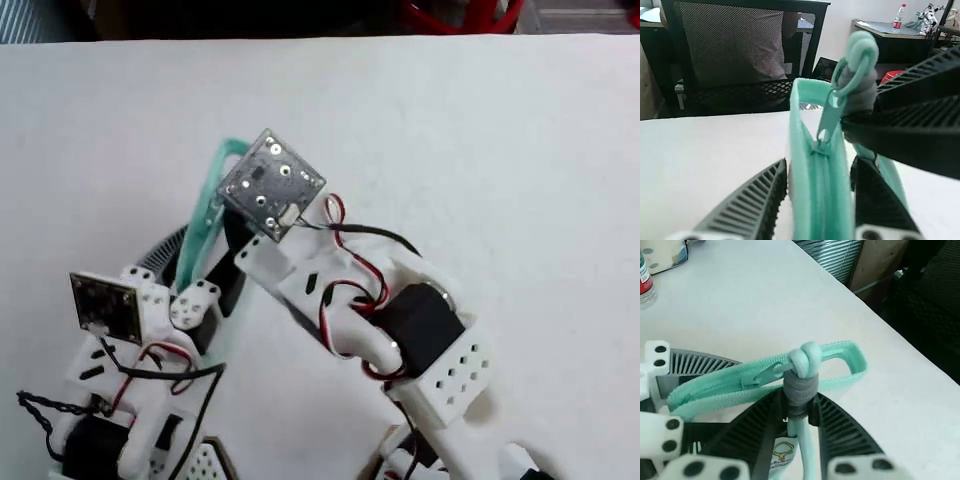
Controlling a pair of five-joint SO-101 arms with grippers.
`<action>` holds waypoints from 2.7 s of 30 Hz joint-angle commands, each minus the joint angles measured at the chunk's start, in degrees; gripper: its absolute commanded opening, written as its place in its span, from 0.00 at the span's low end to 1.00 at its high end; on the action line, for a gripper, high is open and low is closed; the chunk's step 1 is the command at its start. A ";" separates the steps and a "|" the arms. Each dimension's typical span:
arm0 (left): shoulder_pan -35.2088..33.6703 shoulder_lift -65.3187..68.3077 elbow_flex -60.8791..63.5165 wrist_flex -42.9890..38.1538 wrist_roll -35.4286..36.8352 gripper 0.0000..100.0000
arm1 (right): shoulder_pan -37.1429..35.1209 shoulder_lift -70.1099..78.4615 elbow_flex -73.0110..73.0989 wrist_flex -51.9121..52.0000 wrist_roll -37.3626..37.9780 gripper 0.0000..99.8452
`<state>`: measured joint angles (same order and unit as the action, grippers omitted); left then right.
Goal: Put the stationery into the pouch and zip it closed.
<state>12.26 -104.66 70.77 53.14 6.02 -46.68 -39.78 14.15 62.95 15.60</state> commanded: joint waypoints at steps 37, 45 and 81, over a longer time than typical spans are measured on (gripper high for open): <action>2.68 0.22 7.38 -8.18 -4.92 0.02 | 4.97 -7.43 -0.97 0.84 9.93 0.22; 2.95 0.22 7.38 -6.86 -4.92 0.02 | -3.03 4.09 -8.79 8.04 23.56 0.25; 3.03 0.22 7.47 -4.84 -5.01 0.02 | -1.27 25.10 -36.92 28.18 40.70 0.02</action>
<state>14.81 -104.92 77.54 48.04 1.27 -47.82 -12.88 -22.33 90.02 55.60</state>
